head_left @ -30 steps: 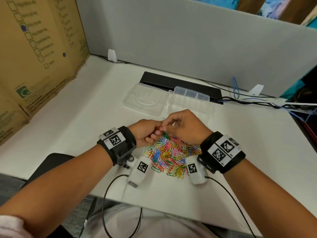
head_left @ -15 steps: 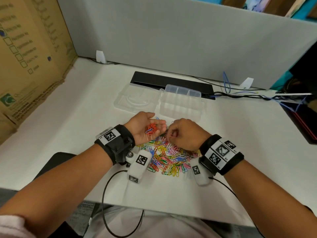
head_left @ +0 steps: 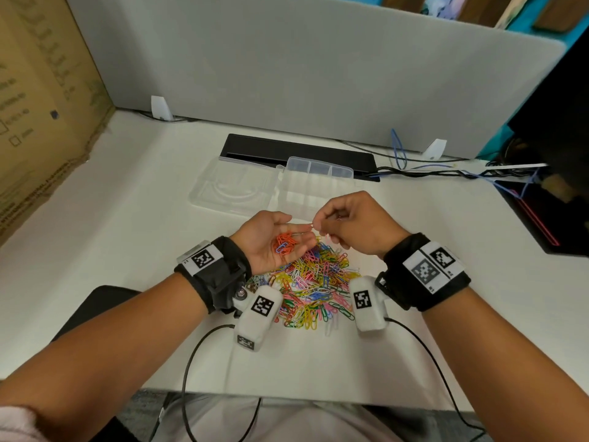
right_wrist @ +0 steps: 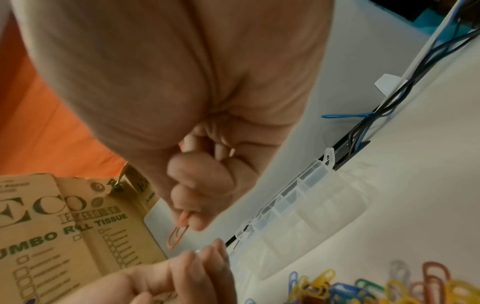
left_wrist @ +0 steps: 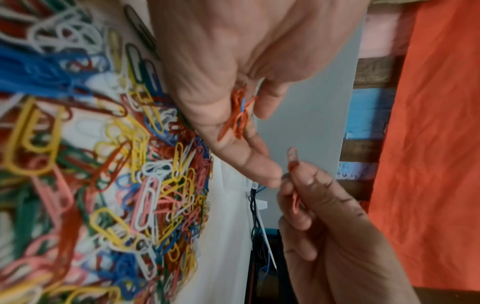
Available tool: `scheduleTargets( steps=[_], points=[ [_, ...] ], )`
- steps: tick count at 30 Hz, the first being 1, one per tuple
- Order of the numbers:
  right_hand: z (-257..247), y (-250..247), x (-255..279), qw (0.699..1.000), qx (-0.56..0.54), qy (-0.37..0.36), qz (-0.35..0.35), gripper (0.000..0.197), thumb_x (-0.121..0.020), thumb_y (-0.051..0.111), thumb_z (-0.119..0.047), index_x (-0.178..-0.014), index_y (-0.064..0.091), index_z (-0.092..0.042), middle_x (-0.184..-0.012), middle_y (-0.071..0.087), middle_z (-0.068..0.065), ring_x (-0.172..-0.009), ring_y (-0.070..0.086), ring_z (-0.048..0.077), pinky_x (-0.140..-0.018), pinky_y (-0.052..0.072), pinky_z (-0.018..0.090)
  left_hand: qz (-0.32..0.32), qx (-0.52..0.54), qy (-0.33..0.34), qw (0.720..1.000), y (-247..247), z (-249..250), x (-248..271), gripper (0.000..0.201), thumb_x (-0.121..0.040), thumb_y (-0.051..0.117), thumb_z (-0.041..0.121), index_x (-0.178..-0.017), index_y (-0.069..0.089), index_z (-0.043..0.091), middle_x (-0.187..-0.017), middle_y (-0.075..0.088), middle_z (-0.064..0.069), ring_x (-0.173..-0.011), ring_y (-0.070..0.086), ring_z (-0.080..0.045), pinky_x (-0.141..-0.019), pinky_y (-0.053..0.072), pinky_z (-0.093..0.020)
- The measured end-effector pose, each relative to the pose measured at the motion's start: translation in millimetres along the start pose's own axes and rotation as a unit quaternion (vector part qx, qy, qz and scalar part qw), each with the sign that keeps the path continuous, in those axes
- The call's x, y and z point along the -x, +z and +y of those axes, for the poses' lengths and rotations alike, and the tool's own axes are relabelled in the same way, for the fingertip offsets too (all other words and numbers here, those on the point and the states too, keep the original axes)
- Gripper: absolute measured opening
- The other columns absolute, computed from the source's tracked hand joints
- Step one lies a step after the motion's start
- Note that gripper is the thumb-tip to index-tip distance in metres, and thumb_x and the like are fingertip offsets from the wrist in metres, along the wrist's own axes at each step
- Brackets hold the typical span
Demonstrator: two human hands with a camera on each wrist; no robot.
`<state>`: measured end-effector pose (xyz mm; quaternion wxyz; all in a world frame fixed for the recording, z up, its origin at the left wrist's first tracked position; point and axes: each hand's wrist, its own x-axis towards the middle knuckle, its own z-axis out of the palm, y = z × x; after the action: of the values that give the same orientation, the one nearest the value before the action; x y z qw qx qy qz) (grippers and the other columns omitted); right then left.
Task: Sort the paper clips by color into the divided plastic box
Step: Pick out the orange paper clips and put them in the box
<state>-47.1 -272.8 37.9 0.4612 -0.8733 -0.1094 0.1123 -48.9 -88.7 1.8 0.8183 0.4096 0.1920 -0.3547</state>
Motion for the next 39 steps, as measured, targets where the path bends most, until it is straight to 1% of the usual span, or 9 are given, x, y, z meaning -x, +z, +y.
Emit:
scheduleTargets(
  steps=[5,11,14,19,21,25,31,35,39],
  points=[
    [-7.5,-4.4,-0.9,0.999,-0.011,0.001,-0.044,0.009,-0.088,0.07,-0.003,-0.094,0.076,-0.007,-0.062,0.068,-0.004,-0.048,0.056,0.003,-0.047,0.046,0.016,-0.048,-0.009,-0.021,0.999,7.5,-5.0,-4.6,0.04,-0.103,0.035,0.026,-0.111,0.059,-0.005,-0.095,0.07,-0.023,-0.073,0.071,-0.024,-0.057,0.059,-0.026],
    [-3.5,-11.6,1.7,0.999,0.026,0.009,-0.019,0.009,-0.087,0.072,-0.005,-0.081,0.074,-0.011,-0.053,0.063,-0.009,-0.048,0.054,0.004,-0.048,0.047,0.023,-0.026,-0.005,-0.013,1.0,10.4,-4.6,-11.7,0.033,-0.102,0.037,0.023,-0.108,0.059,-0.001,-0.081,0.067,-0.016,-0.068,0.068,-0.022,-0.05,0.056,-0.023],
    [0.1,-15.1,6.7,0.998,0.052,0.031,-0.01,0.005,-0.086,0.074,-0.01,-0.084,0.076,-0.013,-0.063,0.067,-0.008,-0.055,0.06,0.007,-0.052,0.051,0.025,0.003,0.032,0.014,0.999,13.1,-3.9,-12.6,0.025,-0.102,0.037,0.021,-0.104,0.055,0.004,-0.077,0.062,-0.013,-0.063,0.061,-0.018,-0.045,0.05,-0.023],
    [-11.6,4.4,12.5,0.981,0.183,-0.035,0.05,0.004,-0.082,0.077,-0.029,-0.079,0.076,-0.032,-0.079,0.064,-0.02,-0.069,0.056,-0.001,-0.067,0.044,0.024,-0.001,0.078,0.037,0.996,10.9,-7.9,-16.4,0.03,-0.103,0.032,0.018,-0.113,0.054,0.0,-0.095,0.061,-0.017,-0.061,0.061,-0.021,-0.06,0.058,-0.03],
    [-19.7,17.3,12.8,0.973,0.217,-0.064,0.054,0.005,-0.081,0.075,-0.033,-0.076,0.074,-0.031,-0.085,0.064,-0.013,-0.076,0.057,0.004,-0.069,0.046,0.027,-0.008,0.086,0.04,0.995,10.3,-10.7,-16.5,0.032,-0.103,0.029,0.017,-0.105,0.056,-0.001,-0.086,0.065,-0.016,-0.062,0.062,-0.021,-0.062,0.057,-0.031],
    [-24.3,36.0,8.6,0.956,0.288,-0.046,0.006,0.011,-0.08,0.074,-0.036,-0.078,0.077,-0.026,-0.08,0.068,-0.009,-0.075,0.062,0.013,-0.067,0.047,0.026,0.008,0.088,0.044,0.995,6.4,-10.8,-12.4,0.029,-0.101,0.03,0.015,-0.087,0.053,0.005,-0.065,0.056,-0.009,-0.047,0.058,-0.018,-0.044,0.046,-0.021],
    [-25.7,41.2,6.6,0.961,0.273,-0.05,0.002,0.015,-0.085,0.064,-0.028,-0.084,0.08,-0.028,-0.08,0.067,-0.012,-0.077,0.062,0.014,-0.069,0.048,0.028,0.007,0.136,0.045,0.99,4.1,-4.4,-5.7,0.025,-0.104,0.032,0.017,-0.098,0.053,0.005,-0.063,0.062,-0.013,-0.047,0.064,-0.021,-0.047,0.055,-0.026],
    [-23.7,34.7,0.5,0.975,0.22,-0.037,0.02,0.017,-0.085,0.064,-0.022,-0.083,0.08,-0.027,-0.088,0.075,-0.01,-0.079,0.067,0.012,-0.073,0.056,0.031,-0.016,0.162,0.039,0.986,5.0,-7.0,-5.5,0.026,-0.103,0.031,0.017,-0.109,0.052,0.003,-0.079,0.065,-0.018,-0.064,0.069,-0.027,-0.069,0.061,-0.044],
    [-17.3,31.9,-6.9,0.986,0.159,-0.012,0.041,0.006,-0.082,0.075,-0.023,-0.079,0.079,-0.021,-0.076,0.071,-0.007,-0.077,0.067,0.014,-0.078,0.057,0.039,-0.034,0.19,0.026,0.981,6.7,-14.4,-2.9,0.034,-0.104,0.027,0.015,-0.1,0.054,-0.006,-0.073,0.066,-0.018,-0.055,0.067,-0.025,-0.058,0.061,-0.04]
  ],
)
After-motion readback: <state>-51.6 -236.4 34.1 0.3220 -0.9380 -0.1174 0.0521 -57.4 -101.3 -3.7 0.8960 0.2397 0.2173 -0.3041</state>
